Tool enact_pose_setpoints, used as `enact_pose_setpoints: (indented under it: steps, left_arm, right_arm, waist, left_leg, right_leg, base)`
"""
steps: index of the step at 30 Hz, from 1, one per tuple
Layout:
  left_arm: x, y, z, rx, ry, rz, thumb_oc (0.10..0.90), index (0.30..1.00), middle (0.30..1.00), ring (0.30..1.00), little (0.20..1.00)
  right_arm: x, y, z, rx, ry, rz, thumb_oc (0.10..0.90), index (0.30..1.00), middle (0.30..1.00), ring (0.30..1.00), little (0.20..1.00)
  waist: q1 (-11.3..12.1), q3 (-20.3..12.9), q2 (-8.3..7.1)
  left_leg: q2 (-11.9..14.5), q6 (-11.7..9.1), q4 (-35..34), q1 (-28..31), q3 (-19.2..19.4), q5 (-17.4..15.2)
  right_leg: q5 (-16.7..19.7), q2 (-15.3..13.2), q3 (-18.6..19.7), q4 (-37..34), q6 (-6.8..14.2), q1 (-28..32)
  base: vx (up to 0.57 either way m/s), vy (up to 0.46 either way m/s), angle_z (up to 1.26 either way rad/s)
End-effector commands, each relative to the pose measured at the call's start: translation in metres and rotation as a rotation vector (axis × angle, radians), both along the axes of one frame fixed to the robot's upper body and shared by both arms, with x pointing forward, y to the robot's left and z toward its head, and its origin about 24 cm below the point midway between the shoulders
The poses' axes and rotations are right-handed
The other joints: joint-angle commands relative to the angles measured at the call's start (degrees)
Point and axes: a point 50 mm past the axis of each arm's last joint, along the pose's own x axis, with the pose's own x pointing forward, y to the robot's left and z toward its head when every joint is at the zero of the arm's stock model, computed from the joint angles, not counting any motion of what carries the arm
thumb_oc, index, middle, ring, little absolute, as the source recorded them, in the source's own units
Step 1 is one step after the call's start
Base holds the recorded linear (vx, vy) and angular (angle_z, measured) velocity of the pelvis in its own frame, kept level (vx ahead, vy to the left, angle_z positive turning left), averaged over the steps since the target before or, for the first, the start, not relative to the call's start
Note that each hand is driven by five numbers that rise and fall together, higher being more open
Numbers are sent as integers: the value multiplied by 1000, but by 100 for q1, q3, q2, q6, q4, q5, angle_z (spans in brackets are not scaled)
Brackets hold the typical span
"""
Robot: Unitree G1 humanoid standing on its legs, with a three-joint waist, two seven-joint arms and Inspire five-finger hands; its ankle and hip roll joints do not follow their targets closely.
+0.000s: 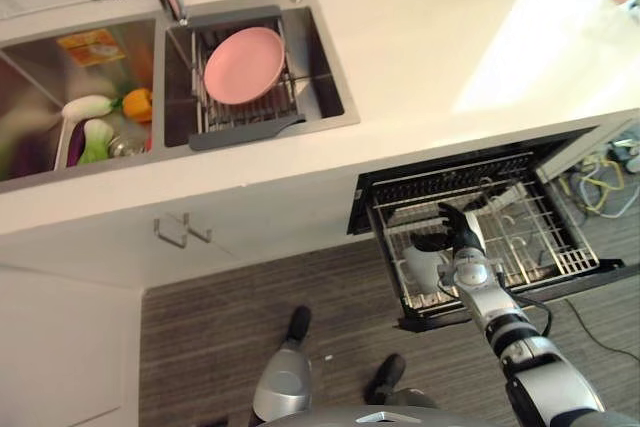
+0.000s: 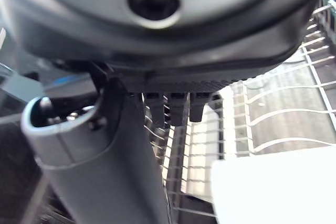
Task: Place the dishes in the dishwasher.
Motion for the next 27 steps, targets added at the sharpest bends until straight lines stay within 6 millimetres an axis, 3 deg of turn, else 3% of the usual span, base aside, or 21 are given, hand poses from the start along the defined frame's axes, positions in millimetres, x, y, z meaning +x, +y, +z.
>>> enact_pose_setpoints:
  steps: [1, 7, 8, 11, 13, 14, 15, 16, 17, 18, 20, 21, 22, 24, 25, 27]
  left_arm:
    - [-12, 4, 1, 19, 58, -11, 800, 900, 900, 900, 900]
    - [0, -3, -1, -3, -13, 56, 800, 900, 900, 900, 900]
    - [21, 0, 2, 21, -94, 49, 800, 900, 900, 900, 900]
    - [35, -2, 4, 44, -151, 2, 800, 900, 900, 900, 900]
    - [33, -3, 4, 62, -151, -39, 800, 900, 900, 900, 900]
    - [32, -4, 4, 61, -149, -40, 800, 900, 900, 900, 900]
    - [29, -3, 4, 71, -140, -49, 800, 900, 900, 900, 900]
    - [29, -3, 4, 71, -140, -49, 800, 900, 900, 900, 900]
    - [26, -3, 4, 72, -127, -46, 800, 900, 900, 900, 900]
    - [20, -2, 2, 82, -85, -55, 800, 900, 900, 900, 900]
    - [23, -2, 2, 96, -72, -102, 800, 900, 900, 900, 900]
    - [25, -6, 1, 92, -63, -145, 800, 900, 900, 900, 900]
    - [38, -13, 1, 82, -79, -238, 800, 900, 900, 900, 900]
    - [42, -12, 2, 83, -84, -265, 800, 900, 900, 900, 900]
    - [46, -11, 2, 84, -96, -257, 800, 900, 900, 900, 900]
    - [45, -8, 3, 84, -90, -218, 800, 900, 900, 900, 900]
  right_arm:
    - [-7, -32, 37, -134, -205, -8, 800, 900, 900, 900, 900]
    - [-38, -33, 56, -72, -350, 5, 800, 900, 900, 900, 900]
    - [-45, -36, 63, -53, -394, -23, 800, 900, 900, 900, 900]
    - [-47, -33, 70, -14, -431, -19, 800, 900, 900, 900, 900]
    - [-49, -36, 77, -18, -461, -26, 800, 900, 900, 900, 900]
    - [-49, -36, 77, -19, -459, -25, 800, 900, 900, 900, 900]
    - [-51, -38, 79, -17, -471, -35, 800, 900, 900, 900, 900]
    - [-51, -38, 79, -17, -471, -35, 800, 900, 900, 900, 900]
    - [-52, -38, 82, -7, -487, -43, 800, 900, 900, 900, 900]
    - [-55, -43, 89, -17, -515, -71, 800, 900, 900, 900, 900]
    - [-60, -52, 95, -25, -542, -116, 800, 900, 900, 900, 900]
    - [-62, -57, 100, -28, -567, -142, 800, 900, 900, 900, 900]
    - [-69, -67, 104, -43, -589, -204, 800, 900, 900, 900, 900]
    - [-69, -67, 106, -18, -617, -241, 800, 900, 900, 900, 900]
    - [-67, -67, 110, -1, -650, -271, 800, 900, 900, 900, 900]
    - [-62, -66, 113, 32, -690, -307, 800, 900, 900, 900, 900]
  waist:
    - [-139, -667, 17]
    - [-461, -711, 94]
    - [-583, -499, 84]
    - [-683, -374, 136]
    - [-814, -383, 192]
    - [-802, -374, 197]
    - [-898, -417, 237]
    - [-898, -417, 237]
    - [-993, -480, 278]
    - [-1155, -642, 368]
    - [-1307, -789, 460]
    - [-1374, -880, 516]
    - [-1454, -956, 551]
    - [-1459, -983, 405]
    - [-1408, -933, 311]
    - [-1335, -815, 300]
  left_leg:
    - [368, -186, 126, 114, 393, -305]
    - [618, -314, 508, 116, 575, -330]
    - [608, -456, 1341, -323, 756, -284]
    - [582, -554, 1858, -651, 831, -26]
    - [833, -573, 1731, -457, 931, -95]
    - [839, -575, 1711, -420, 947, -97]
    - [1076, -586, 1560, -219, 1079, -85]
    - [1076, -586, 1560, -219, 1079, -85]
    - [1275, -586, 1415, -59, 1187, -38]
    - [1655, -634, 1020, 204, 1459, 176]
    - [1811, -690, 780, 353, 1558, 169]
    - [1757, -703, 570, 423, 1612, 62]
    - [1480, -729, 281, 489, 1690, -198]
    - [898, -479, 74, 689, 1658, -570]
    - [656, -310, 69, 739, 1721, -646]
    - [484, -98, 85, 830, 1821, -717]
  right_leg:
    - [-508, -484, 285, 123, 509, 45]
    - [-745, -268, 589, 126, 388, 63]
    - [-812, -315, 578, 129, 324, 131]
    - [-756, -440, 539, 101, 316, 147]
    - [-659, -599, 561, 132, 393, 157]
    - [-659, -595, 574, 130, 396, 174]
    - [-569, -723, 572, 170, 477, 150]
    - [-569, -723, 572, 170, 477, 150]
    - [-497, -845, 565, 225, 552, 102]
    - [-398, -1084, 571, 344, 704, -22]
    - [-265, -1318, 540, 427, 848, -121]
    - [-202, -1464, 483, 453, 943, -159]
    - [76, -1820, 378, 559, 1030, -262]
    - [466, -2272, 634, 994, 1030, -552]
    - [592, -2404, 836, 1222, 1026, -701]
    - [533, -2334, 993, 1791, 930, -961]
  base:
    - [65, -78, -22]
    - [-8, -98, -30]
    - [-162, -82, -11]
    - [-128, 58, 24]
    - [-39, 203, -5]
    - [-19, 253, -13]
    - [-7, 146, -11]
    - [-20, 294, 6]
    - [-38, 465, 7]
    - [-69, 657, 10]
    - [-83, 580, 36]
    - [-98, 694, 61]
    - [-75, 756, 60]
    - [-72, 684, 60]
    - [-108, 551, 39]
    - [-90, 486, -3]
